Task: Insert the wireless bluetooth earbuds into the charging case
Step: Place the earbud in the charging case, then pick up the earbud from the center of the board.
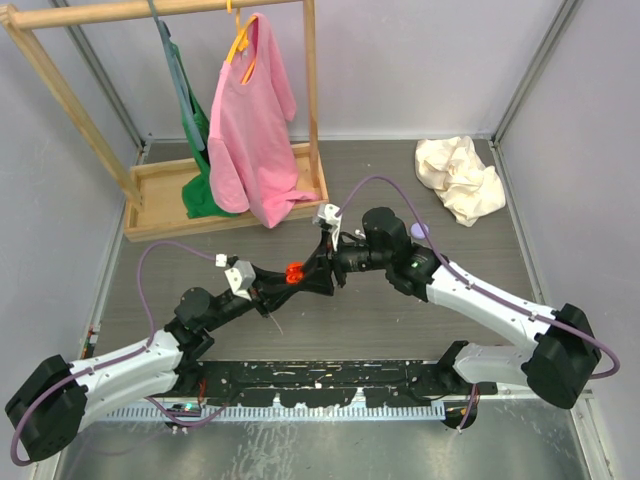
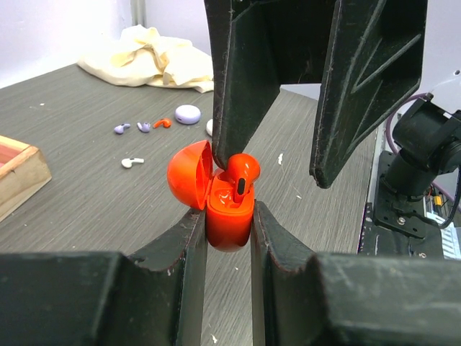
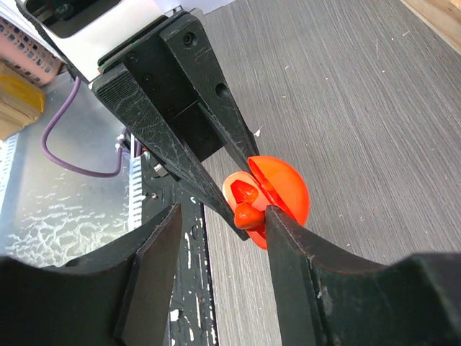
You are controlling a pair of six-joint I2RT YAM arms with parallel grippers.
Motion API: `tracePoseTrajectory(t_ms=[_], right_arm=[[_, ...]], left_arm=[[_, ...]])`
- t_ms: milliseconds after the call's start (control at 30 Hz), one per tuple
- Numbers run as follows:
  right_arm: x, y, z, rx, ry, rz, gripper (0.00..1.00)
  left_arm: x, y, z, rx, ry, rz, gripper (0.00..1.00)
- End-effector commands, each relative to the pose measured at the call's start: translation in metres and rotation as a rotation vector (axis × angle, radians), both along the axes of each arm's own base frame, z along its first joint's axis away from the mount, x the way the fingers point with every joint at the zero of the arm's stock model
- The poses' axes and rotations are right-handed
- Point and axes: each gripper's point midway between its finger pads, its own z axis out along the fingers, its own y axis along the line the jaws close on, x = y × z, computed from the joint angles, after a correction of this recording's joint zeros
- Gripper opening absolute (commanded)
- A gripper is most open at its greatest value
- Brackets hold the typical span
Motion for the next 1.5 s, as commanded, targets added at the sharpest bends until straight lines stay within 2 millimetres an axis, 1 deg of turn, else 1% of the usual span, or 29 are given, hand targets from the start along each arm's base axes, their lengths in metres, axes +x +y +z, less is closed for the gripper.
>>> tracePoseTrajectory(t_ms=[0, 167, 267, 433, 500, 600, 700, 867, 1067, 1200, 1300, 1333, 1467], right_arm=[[-0.019, 0.0, 0.034, 0.08, -0.031, 0.088, 0.55], [-0.028, 0.004, 0.041, 0.107, -0.021, 0.139, 0.55], [-0.031, 0.006, 0.04, 0.099, -0.01, 0.158, 0.55], [-0.03, 0.011, 0.039, 0.099, -0.011, 0.151, 0.55], [-0.026, 0.012, 0.041, 0.099, -0.023, 0.127, 0.54], [-0.012, 0.007, 0.043, 0.076, -0.063, 0.033, 0.54], [0.007, 0.0, 0.042, 0.033, -0.099, -0.092, 0.54], [0.031, -0.011, 0.033, -0.044, -0.132, -0.229, 0.54], [0.062, -0.024, 0.016, -0.157, -0.15, -0.387, 0.55], [0.093, -0.045, -0.003, -0.272, -0.134, -0.539, 0.55], [0.12, -0.066, -0.025, -0.362, -0.109, -0.653, 0.55], [0.129, -0.074, -0.032, -0.384, -0.094, -0.684, 0.55], [0.154, -0.096, -0.056, -0.452, -0.048, -0.766, 0.55]], left_arm=[[0.007, 0.006, 0.025, -0.071, -0.061, 0.053, 0.0], [0.008, 0.005, 0.025, -0.066, -0.058, 0.049, 0.0], [0.009, 0.005, 0.024, -0.063, -0.056, 0.052, 0.0], [0.008, 0.003, 0.023, -0.06, -0.055, 0.042, 0.0], [0.007, 0.002, 0.023, -0.058, -0.055, 0.039, 0.0], [0.007, 0.003, 0.023, -0.058, -0.056, 0.04, 0.0], [0.007, 0.003, 0.022, -0.055, -0.058, 0.038, 0.0], [0.008, 0.003, 0.02, -0.044, -0.06, 0.045, 0.0], [0.014, 0.006, 0.014, -0.015, -0.059, 0.077, 0.0], [0.017, 0.006, 0.01, 0.003, -0.055, 0.089, 0.0], [0.02, 0.005, 0.006, 0.023, -0.048, 0.094, 0.0], [0.02, 0.004, 0.005, 0.027, -0.044, 0.094, 0.0], [0.02, 0.002, 0.004, 0.032, -0.042, 0.084, 0.0]])
